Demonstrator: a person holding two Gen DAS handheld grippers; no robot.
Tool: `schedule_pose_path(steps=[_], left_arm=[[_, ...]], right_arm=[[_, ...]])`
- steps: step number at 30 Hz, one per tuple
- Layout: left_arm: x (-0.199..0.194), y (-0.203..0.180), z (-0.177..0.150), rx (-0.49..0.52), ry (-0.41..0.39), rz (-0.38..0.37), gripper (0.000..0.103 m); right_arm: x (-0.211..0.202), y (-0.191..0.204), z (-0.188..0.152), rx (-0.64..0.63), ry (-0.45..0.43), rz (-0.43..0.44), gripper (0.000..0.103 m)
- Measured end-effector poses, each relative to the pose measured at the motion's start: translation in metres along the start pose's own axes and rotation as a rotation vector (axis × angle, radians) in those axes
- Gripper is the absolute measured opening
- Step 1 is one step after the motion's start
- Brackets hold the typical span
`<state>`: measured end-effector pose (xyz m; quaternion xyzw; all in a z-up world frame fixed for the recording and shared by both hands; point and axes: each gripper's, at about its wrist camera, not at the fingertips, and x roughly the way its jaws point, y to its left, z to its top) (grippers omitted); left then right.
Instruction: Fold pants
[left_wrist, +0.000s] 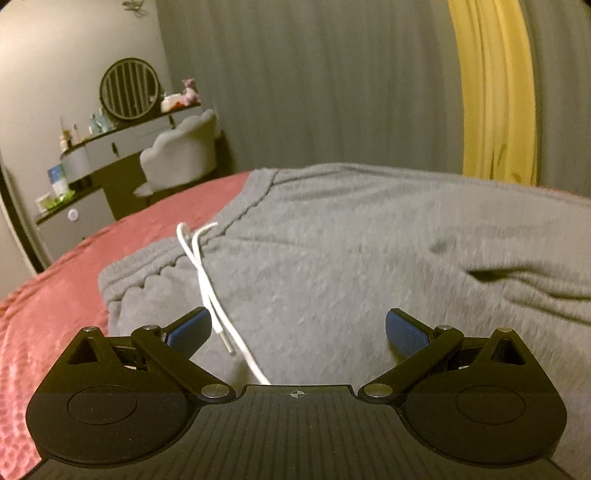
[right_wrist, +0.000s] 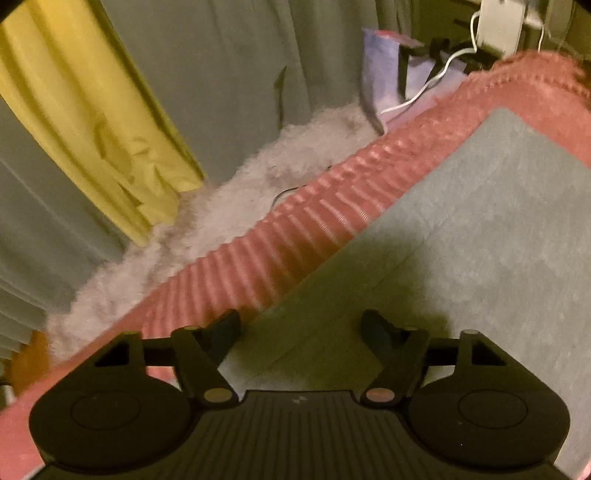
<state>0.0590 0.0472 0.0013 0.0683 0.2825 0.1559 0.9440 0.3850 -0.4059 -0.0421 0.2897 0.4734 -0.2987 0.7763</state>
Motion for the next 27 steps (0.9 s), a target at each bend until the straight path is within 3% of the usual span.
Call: schedule_pose_path(steps=[2,4,5,6,10,12,15,17,19,21,22,24,26,27], left_arm=[[-0.001,-0.002,-0.002,0.011,0.004,0.002,0.103],[-0.001,-0.003,-0.002,0.017,0.015,0.006,0.103],[0.0,-0.003,-0.002,0.018,0.024,0.008,0.103],[0.001,-0.003,-0.002,0.018,0.034,0.013,0.103],[0.001,0.001,-0.002,-0.002,0.059,0.018,0.103],[0.0,0.004,-0.001,-0.021,0.069,0.012,0.103],[-0.002,0.006,0.0,-0.042,0.074,-0.02,0.103],[-0.004,0.006,0.0,-0.042,0.087,-0.062,0.103],[-0.003,0.007,-0.001,-0.049,0.121,-0.113,0.103],[-0.001,0.007,-0.003,-0.057,0.155,-0.128,0.103],[0.0,0.005,-0.003,-0.049,0.17,-0.127,0.103],[0.0,0.004,-0.003,-0.037,0.181,-0.093,0.103],[0.0,0.005,-0.002,-0.049,0.195,-0.099,0.103],[0.001,0.006,-0.001,-0.054,0.208,-0.105,0.103]], right_arm=[[0.0,0.001,-0.001,-0.077,-0.019,-0.042,0.042],[-0.007,-0.004,-0.005,-0.131,-0.043,-0.025,0.014],[-0.013,-0.01,-0.008,-0.135,-0.053,0.01,0.005],[-0.02,-0.016,-0.011,-0.134,-0.062,0.04,0.003],[-0.061,-0.066,-0.036,-0.08,-0.11,0.223,0.002],[-0.093,-0.104,-0.067,-0.068,-0.141,0.316,0.002],[-0.133,-0.153,-0.131,-0.106,-0.171,0.364,0.002],[-0.14,-0.186,-0.176,-0.089,-0.14,0.386,0.003],[-0.134,-0.21,-0.206,-0.064,-0.103,0.37,0.002],[-0.131,-0.227,-0.214,-0.002,-0.123,0.416,0.001],[-0.133,-0.229,-0.208,0.032,-0.126,0.446,0.007],[-0.148,-0.225,-0.192,0.012,-0.22,0.484,0.009],[-0.158,-0.213,-0.18,-0.064,-0.299,0.436,0.026],[-0.158,-0.207,-0.175,-0.102,-0.323,0.407,0.044]])
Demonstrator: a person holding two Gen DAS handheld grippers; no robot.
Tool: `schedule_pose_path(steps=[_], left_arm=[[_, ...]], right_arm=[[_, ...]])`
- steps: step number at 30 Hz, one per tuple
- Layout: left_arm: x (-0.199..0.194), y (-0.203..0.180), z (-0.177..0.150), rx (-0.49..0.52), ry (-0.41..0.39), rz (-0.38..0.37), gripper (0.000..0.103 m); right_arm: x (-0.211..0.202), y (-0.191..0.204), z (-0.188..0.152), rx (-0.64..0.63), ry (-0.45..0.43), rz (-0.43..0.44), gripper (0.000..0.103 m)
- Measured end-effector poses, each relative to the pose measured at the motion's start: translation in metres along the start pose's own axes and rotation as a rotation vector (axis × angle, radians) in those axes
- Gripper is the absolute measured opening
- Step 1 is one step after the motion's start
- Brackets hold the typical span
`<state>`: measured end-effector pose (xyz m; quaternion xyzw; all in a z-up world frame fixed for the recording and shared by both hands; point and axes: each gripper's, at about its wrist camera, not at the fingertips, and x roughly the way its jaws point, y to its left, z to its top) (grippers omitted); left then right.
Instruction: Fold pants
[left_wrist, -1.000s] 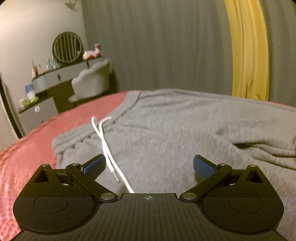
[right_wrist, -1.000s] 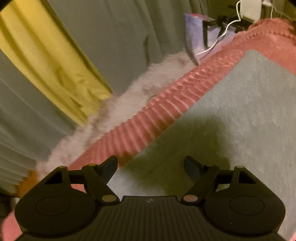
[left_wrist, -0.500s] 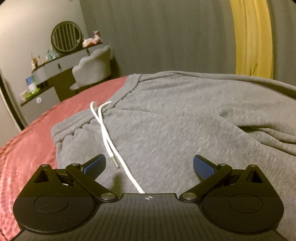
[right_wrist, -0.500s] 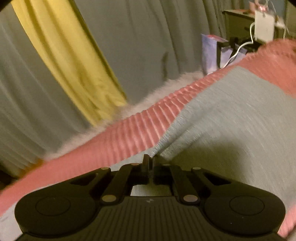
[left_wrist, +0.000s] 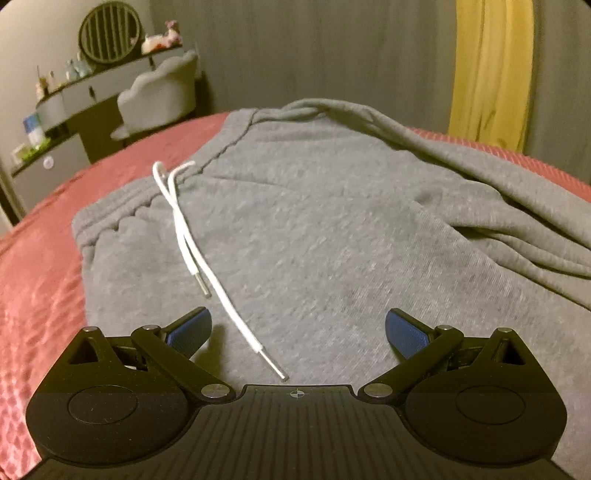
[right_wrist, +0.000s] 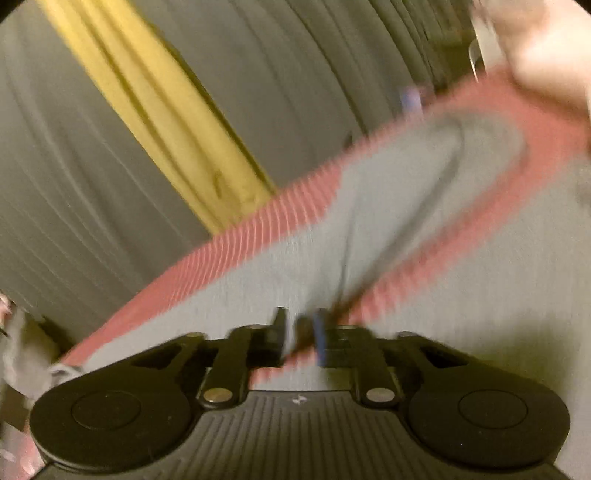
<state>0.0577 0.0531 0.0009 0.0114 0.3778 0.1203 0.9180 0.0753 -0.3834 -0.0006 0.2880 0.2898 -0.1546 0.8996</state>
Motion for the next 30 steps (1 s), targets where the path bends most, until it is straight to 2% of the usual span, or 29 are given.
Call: schedule_pose_path(steps=[1,3,5,7,9,11,13,14,17,18,21,22,23,25,27,28,30], left_arm=[[0.001,0.001,0.001,-0.001,0.017,-0.005,0.103],[0.001,0.003,0.009,0.005,0.047,-0.01,0.103],[-0.004,0.003,0.024,0.007,0.02,0.002,0.103],[-0.004,0.001,0.05,-0.003,-0.015,-0.04,0.103],[0.007,-0.002,0.082,-0.039,0.002,-0.094,0.103],[0.027,-0.006,0.115,-0.086,0.027,-0.153,0.103],[0.056,-0.012,0.147,-0.114,0.079,-0.195,0.103],[0.071,-0.016,0.159,-0.129,0.101,-0.208,0.103],[0.114,-0.024,0.19,-0.202,0.152,-0.226,0.103],[0.126,-0.026,0.198,-0.228,0.165,-0.224,0.103],[0.157,-0.029,0.211,-0.301,0.195,-0.231,0.103],[0.166,-0.029,0.214,-0.324,0.21,-0.239,0.099],[0.173,-0.029,0.215,-0.34,0.219,-0.24,0.081],[0.188,-0.029,0.217,-0.369,0.258,-0.248,0.059],[0.199,-0.029,0.217,-0.381,0.281,-0.258,0.056],[0.201,-0.029,0.219,-0.379,0.274,-0.251,0.052],[0.202,-0.03,0.222,-0.389,0.269,-0.253,0.053]], right_arm=[[0.005,0.002,0.005,-0.027,-0.004,-0.022,0.057],[0.018,0.0,0.014,-0.037,-0.01,0.013,0.063],[0.034,0.003,0.017,-0.043,0.008,0.017,0.063],[0.044,0.0,0.011,-0.05,0.034,0.008,0.063],[0.055,-0.007,0.005,-0.06,0.054,-0.009,0.063],[0.06,-0.012,0.004,-0.075,0.046,-0.023,0.054],[0.057,-0.019,0.007,-0.053,0.028,-0.034,0.031],[0.055,-0.028,0.009,-0.005,0.022,-0.031,0.026],[0.059,-0.053,0.011,0.129,0.035,0.043,0.023],[0.061,-0.057,0.011,0.143,0.035,0.051,0.02],[0.063,-0.059,0.009,0.174,0.028,0.066,0.019],[0.064,-0.058,0.009,0.172,0.025,0.065,0.019],[0.065,-0.056,0.009,0.163,0.021,0.062,0.019],[0.067,-0.055,0.008,0.153,0.012,0.058,0.019],[0.068,-0.052,0.007,0.157,0.005,0.061,0.019],[0.066,-0.053,0.006,0.163,0.004,0.063,0.019],[0.062,-0.055,0.006,0.172,0.003,0.067,0.02]])
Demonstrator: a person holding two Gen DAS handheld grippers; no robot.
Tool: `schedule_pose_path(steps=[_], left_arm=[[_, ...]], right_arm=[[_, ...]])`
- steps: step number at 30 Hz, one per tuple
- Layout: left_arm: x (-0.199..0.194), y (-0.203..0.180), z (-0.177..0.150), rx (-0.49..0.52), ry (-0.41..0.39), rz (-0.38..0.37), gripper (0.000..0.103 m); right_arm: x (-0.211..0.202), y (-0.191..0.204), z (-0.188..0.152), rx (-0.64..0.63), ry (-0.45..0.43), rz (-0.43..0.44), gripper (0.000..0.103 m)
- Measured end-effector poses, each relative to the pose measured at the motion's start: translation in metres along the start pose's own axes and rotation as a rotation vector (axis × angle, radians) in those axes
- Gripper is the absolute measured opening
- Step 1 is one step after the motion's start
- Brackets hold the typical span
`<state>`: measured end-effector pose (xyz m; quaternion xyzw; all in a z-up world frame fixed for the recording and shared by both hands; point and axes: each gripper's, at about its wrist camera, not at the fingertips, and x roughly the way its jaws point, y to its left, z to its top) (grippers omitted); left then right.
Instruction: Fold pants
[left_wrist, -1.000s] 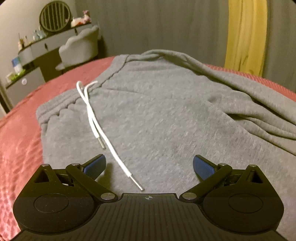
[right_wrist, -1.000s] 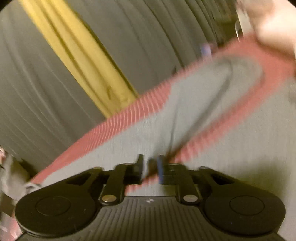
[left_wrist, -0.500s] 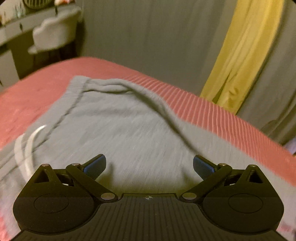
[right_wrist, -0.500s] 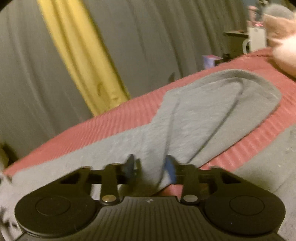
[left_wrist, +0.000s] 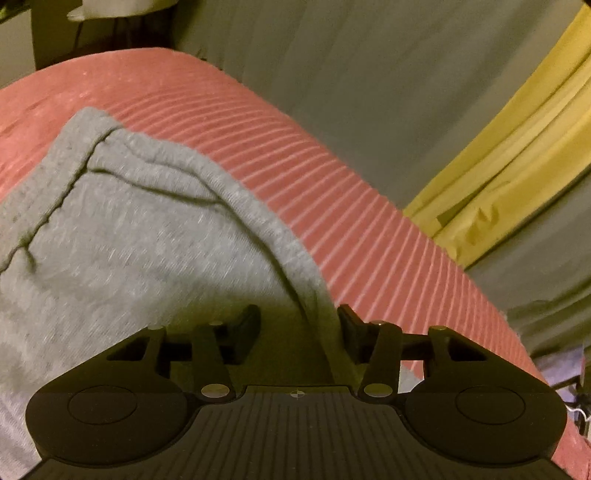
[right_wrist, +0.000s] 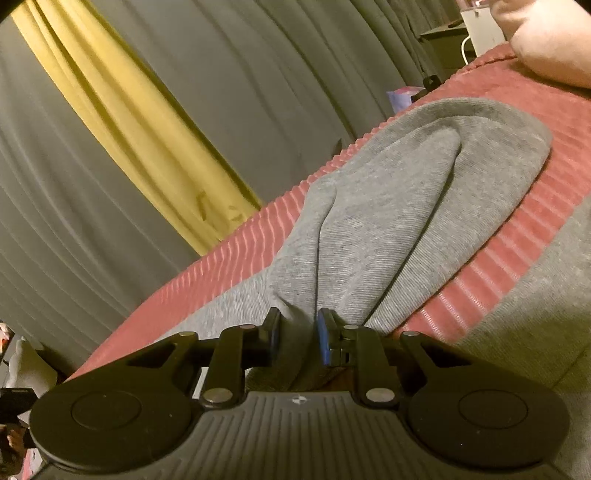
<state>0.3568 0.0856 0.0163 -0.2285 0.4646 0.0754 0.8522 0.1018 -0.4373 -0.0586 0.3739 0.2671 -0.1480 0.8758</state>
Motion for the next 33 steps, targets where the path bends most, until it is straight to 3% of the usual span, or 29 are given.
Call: schedule_pose_path(steps=[2,4,5,7,11,15,19,21,23,25,27,30,32,33], left_arm=[[0.002,0.001,0.005,-0.051,0.014,-0.038,0.059],[0.004,0.004,0.008,-0.104,0.033,-0.092,0.057],[0.006,0.004,0.009,-0.11,0.039,-0.096,0.044],[0.009,0.002,0.008,-0.078,0.059,-0.065,0.01],[-0.014,0.002,-0.003,-0.033,-0.024,-0.091,0.009],[-0.075,0.012,-0.012,0.036,-0.093,-0.156,0.009],[-0.15,0.037,-0.028,0.053,-0.128,-0.27,0.009],[-0.188,0.056,-0.044,0.053,-0.145,-0.347,0.009],[-0.216,0.074,-0.069,0.06,-0.149,-0.371,0.01],[-0.235,0.1,-0.099,0.07,-0.14,-0.368,0.01],[-0.23,0.13,-0.128,0.051,-0.11,-0.326,0.012],[-0.197,0.168,-0.164,0.012,-0.059,-0.164,0.012],[-0.183,0.189,-0.183,-0.012,-0.072,-0.088,0.011],[-0.178,0.196,-0.189,-0.037,-0.072,-0.079,0.011]], right_arm=[[0.0,-0.002,0.003,0.023,0.003,0.009,0.021],[-0.001,-0.005,0.005,0.044,0.008,0.023,0.024],[-0.001,-0.005,0.005,0.053,0.009,0.028,0.024],[0.0,-0.007,0.004,0.058,0.007,0.034,0.024],[-0.001,-0.009,0.004,0.065,-0.004,0.053,0.017],[-0.015,-0.019,0.013,0.181,-0.034,0.158,0.006],[-0.064,-0.015,0.025,0.211,-0.11,0.24,0.006],[-0.103,-0.017,0.027,0.245,-0.163,0.264,0.006],[-0.135,-0.022,0.029,0.268,-0.193,0.295,0.006],[-0.163,-0.025,0.025,0.242,-0.186,0.272,0.006],[-0.182,-0.024,0.017,0.138,-0.146,0.205,0.007],[-0.191,-0.028,-0.002,0.062,-0.035,0.143,0.01],[-0.187,-0.026,-0.009,0.035,0.007,0.116,0.019],[-0.183,-0.02,-0.011,-0.011,0.011,0.093,0.03]])
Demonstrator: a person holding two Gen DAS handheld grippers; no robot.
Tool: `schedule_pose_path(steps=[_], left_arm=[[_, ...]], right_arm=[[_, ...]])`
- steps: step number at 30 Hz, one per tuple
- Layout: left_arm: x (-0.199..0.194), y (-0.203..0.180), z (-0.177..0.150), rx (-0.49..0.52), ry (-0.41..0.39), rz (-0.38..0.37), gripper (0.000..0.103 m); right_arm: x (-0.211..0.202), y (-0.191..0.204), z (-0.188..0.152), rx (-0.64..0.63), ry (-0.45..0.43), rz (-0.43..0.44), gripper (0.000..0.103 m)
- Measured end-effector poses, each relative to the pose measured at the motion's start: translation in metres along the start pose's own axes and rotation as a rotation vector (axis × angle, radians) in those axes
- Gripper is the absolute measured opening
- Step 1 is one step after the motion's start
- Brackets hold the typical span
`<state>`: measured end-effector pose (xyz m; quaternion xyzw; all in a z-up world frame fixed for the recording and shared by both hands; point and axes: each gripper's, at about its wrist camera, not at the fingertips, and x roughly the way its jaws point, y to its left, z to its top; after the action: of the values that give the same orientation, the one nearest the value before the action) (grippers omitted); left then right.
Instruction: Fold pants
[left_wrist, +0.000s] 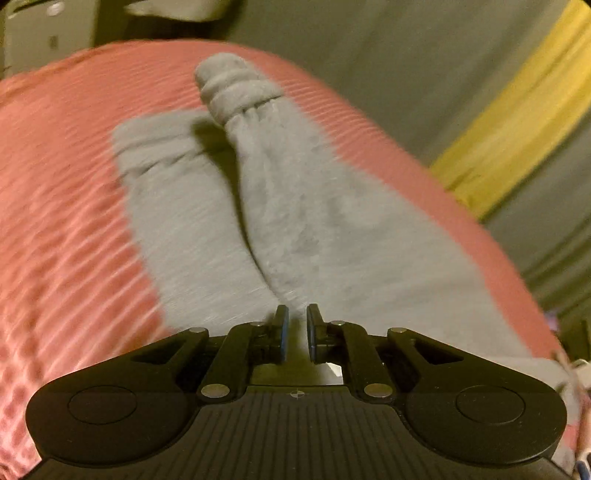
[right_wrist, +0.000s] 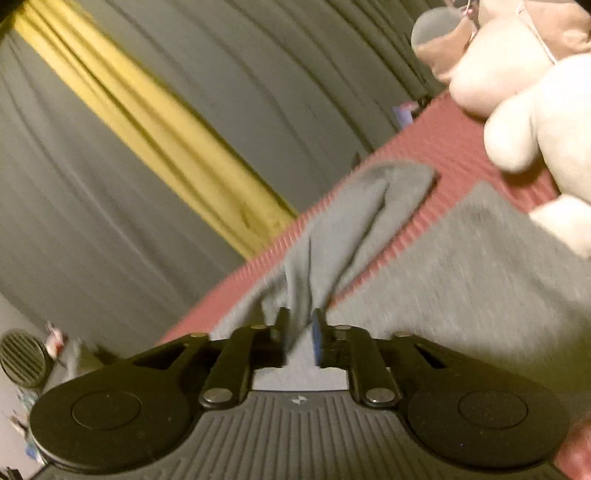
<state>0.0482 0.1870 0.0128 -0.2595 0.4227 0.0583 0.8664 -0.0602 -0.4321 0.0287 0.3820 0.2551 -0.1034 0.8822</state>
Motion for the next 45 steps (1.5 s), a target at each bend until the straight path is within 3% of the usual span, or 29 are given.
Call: schedule_pose_path(steps=[1,3,4,7,12,14,16,19,21,22,25,29,31,34,37,39,40,41,42,43,44,45], left_arm=[[0.003,0.008,-0.004,-0.049,0.006,-0.019,0.011],[0.005,0.019,-0.005,-0.134,0.009,-0.093,0.014],[0.003,0.021,-0.003,-0.154,-0.006,-0.11,0.024],[-0.002,0.018,0.004,-0.117,-0.064,-0.084,0.061],[0.014,0.003,0.021,-0.072,-0.054,-0.071,0.065],[0.02,0.001,0.024,-0.073,-0.046,-0.073,0.065],[0.023,0.004,0.029,-0.085,-0.033,-0.078,0.064],[0.038,0.007,0.038,-0.119,-0.009,-0.099,0.059],[0.043,0.008,0.045,-0.127,-0.019,-0.104,0.028],[0.043,0.007,0.048,-0.118,-0.019,-0.114,0.004],[0.03,0.008,0.05,-0.148,-0.043,-0.155,0.004],[-0.021,0.013,0.049,-0.123,-0.168,-0.207,0.003],[-0.048,0.022,0.046,-0.125,-0.207,-0.217,0.002],[-0.077,0.038,0.04,-0.117,-0.239,-0.224,0.003],[-0.083,0.043,0.032,-0.083,-0.207,-0.212,0.004],[-0.079,0.039,0.027,-0.082,-0.175,-0.202,0.01],[-0.076,0.038,0.025,-0.089,-0.155,-0.218,0.025],[-0.073,0.037,0.021,-0.097,-0.139,-0.228,0.047],[-0.07,0.035,0.019,-0.109,-0.13,-0.229,0.055],[-0.065,0.032,0.017,-0.113,-0.124,-0.226,0.064],[-0.059,0.029,0.016,-0.11,-0.116,-0.222,0.064],[-0.053,0.027,0.015,-0.108,-0.1,-0.216,0.064]], right_arm=[[0.004,0.005,-0.001,-0.044,-0.003,-0.021,0.046],[0.017,0.023,-0.001,-0.157,-0.022,-0.087,0.064],[0.023,0.033,-0.003,-0.213,-0.033,-0.108,0.072],[0.055,0.061,0.001,-0.373,-0.023,-0.161,0.079],[0.131,0.081,0.013,-0.447,0.056,-0.24,0.079],[0.16,0.081,0.016,-0.449,0.104,-0.28,0.074],[0.184,0.077,0.019,-0.459,0.146,-0.341,0.036],[0.203,0.062,0.029,-0.4,0.184,-0.368,0.014],[0.2,0.056,0.038,-0.345,0.199,-0.324,0.008],[0.193,0.056,0.042,-0.321,0.191,-0.305,0.006],[0.154,0.055,0.057,-0.233,0.099,-0.233,0.006],[0.058,0.05,0.068,-0.182,-0.061,-0.179,0.005],[0.013,0.038,0.063,-0.138,-0.085,-0.153,0.005],[-0.039,0.023,0.041,-0.153,-0.091,-0.194,0.005],[-0.051,0.012,0.021,-0.199,-0.058,-0.291,0.006],[-0.044,0.007,0.012,-0.246,-0.05,-0.386,0.007],[-0.039,0.006,0.009,-0.26,-0.036,-0.413,0.007],[-0.034,0.004,0.009,-0.247,-0.024,-0.423,0.008],[-0.031,0.0,0.008,-0.218,-0.01,-0.406,0.014],[-0.027,-0.002,0.008,-0.193,0.004,-0.378,0.034],[-0.022,-0.005,0.006,-0.171,0.022,-0.359,0.051],[-0.016,-0.007,0.004,-0.152,0.036,-0.339,0.08]])
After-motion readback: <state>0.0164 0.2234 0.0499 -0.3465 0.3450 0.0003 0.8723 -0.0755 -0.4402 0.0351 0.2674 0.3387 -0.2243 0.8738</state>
